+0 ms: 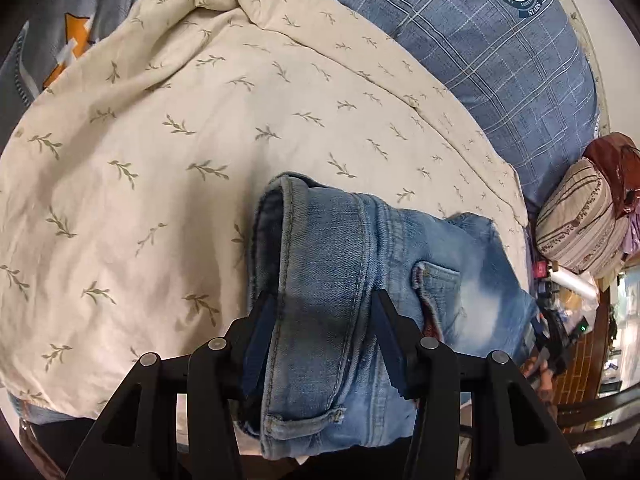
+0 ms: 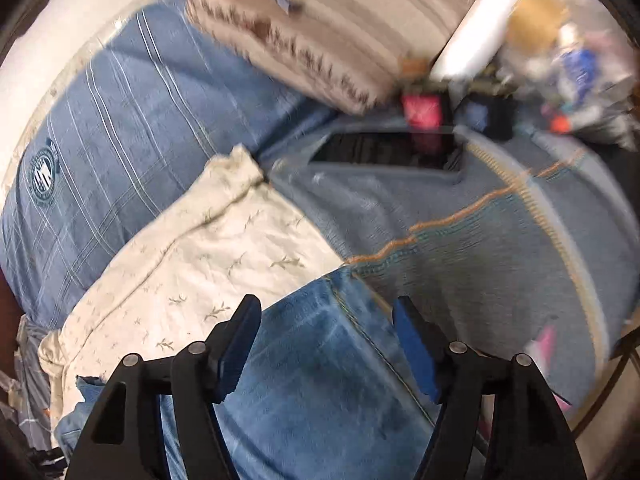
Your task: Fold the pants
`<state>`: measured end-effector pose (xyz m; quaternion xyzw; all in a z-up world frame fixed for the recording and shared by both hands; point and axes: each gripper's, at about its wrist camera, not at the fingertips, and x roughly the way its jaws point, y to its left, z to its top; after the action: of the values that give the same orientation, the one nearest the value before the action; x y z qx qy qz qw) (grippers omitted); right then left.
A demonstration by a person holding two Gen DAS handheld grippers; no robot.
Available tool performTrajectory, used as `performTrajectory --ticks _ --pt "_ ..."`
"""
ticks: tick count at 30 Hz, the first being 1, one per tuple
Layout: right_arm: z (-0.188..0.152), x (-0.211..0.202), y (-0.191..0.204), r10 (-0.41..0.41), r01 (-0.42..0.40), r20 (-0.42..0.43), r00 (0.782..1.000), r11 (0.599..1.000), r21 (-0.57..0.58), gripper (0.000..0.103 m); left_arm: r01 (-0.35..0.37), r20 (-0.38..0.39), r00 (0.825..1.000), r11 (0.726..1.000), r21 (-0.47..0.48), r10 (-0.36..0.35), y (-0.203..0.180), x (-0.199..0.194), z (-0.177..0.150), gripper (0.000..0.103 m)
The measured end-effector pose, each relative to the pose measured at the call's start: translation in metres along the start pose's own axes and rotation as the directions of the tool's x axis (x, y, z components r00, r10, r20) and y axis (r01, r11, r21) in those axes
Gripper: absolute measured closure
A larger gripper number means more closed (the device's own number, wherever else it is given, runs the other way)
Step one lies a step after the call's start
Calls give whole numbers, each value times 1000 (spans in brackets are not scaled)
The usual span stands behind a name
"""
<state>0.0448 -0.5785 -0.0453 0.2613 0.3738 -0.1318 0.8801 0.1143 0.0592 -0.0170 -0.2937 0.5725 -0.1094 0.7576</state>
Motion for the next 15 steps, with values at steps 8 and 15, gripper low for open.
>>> performTrajectory --ticks 8,15 --pt "-5 22 1 -56 55 -10 998 994 -93 97 -62 -28 998 998 17 63 -2 43 14 58" --pt "-8 -30 57 -79 95 152 985 991 -95 59 39 16 999 997 61 -40 5 4 12 59"
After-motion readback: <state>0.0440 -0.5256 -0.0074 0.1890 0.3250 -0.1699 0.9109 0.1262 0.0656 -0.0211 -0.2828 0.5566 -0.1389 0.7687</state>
